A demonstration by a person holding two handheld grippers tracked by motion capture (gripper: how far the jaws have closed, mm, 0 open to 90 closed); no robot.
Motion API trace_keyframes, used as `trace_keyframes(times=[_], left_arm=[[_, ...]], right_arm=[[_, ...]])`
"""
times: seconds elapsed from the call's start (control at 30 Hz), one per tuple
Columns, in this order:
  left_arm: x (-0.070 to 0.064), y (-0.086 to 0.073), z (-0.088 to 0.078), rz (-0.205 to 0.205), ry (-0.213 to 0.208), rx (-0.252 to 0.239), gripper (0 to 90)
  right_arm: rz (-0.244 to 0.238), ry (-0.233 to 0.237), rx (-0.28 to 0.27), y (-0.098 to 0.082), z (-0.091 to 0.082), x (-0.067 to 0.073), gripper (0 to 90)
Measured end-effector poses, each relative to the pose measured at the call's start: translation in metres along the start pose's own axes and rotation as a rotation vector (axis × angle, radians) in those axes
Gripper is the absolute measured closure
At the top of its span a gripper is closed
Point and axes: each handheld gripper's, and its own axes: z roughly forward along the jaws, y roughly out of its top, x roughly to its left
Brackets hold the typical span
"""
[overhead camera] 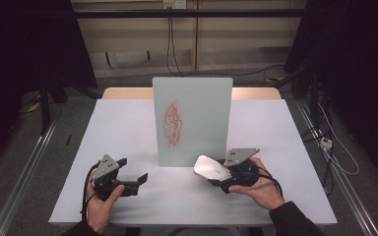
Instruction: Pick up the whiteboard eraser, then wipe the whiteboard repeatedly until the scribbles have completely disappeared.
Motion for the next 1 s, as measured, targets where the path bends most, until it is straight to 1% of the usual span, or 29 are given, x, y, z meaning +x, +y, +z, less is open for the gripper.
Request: trace_keyframes(times=[0.07, 0.2, 0.33, 0.5, 0.57, 0.6, 0.67, 0.77, 0.87, 1.0], left_arm=[[0.001, 0.0, 0.0, -0.009, 0.0, -0.002, 5.2], [0.0, 0.0, -0.001, -0.007, -0.001, -0.004, 5.2], [0.0, 0.0, 0.0, 0.001, 0.001, -0.004, 5.2], [0.0, 0.0, 0.0, -0.002, 0.004, 0.0, 5.2], [0.0, 0.001, 0.0, 0.001, 0.007, -0.002, 5.2], [0.0, 0.001, 0.0, 0.001, 0.008, 0.001, 5.2], [-0.001, 0.001, 0.0, 0.001, 0.009, 0.001, 5.2], [-0.001, 0.0, 0.0, 0.001, 0.004, 0.002, 5.2], [0.001, 0.0, 0.0, 0.0, 0.004, 0.006, 5.2], [0.0, 0.0, -0.001, -0.006, 0.001, 0.0, 5.2]], right_arm=[[0.001, -0.005, -0.018, 0.001, -0.001, 0.001, 31.7], [-0.006, -0.023, -0.05, 0.004, -0.003, 0.003, 31.8], [-0.013, -0.028, -0.059, 0.005, -0.002, 0.004, 31.8], [-0.016, -0.059, -0.077, 0.006, -0.003, 0.004, 31.8], [-0.032, -0.083, -0.094, 0.008, -0.004, 0.004, 31.8], [-0.032, -0.092, -0.102, 0.009, -0.005, 0.005, 31.8], [-0.053, -0.12, -0.115, 0.011, -0.006, 0.006, 31.8], [-0.069, -0.145, -0.126, 0.015, -0.008, 0.006, 31.8], [-0.08, -0.155, -0.131, 0.019, -0.006, 0.006, 31.8], [-0.096, -0.163, -0.145, 0.024, -0.002, 0.007, 31.8]])
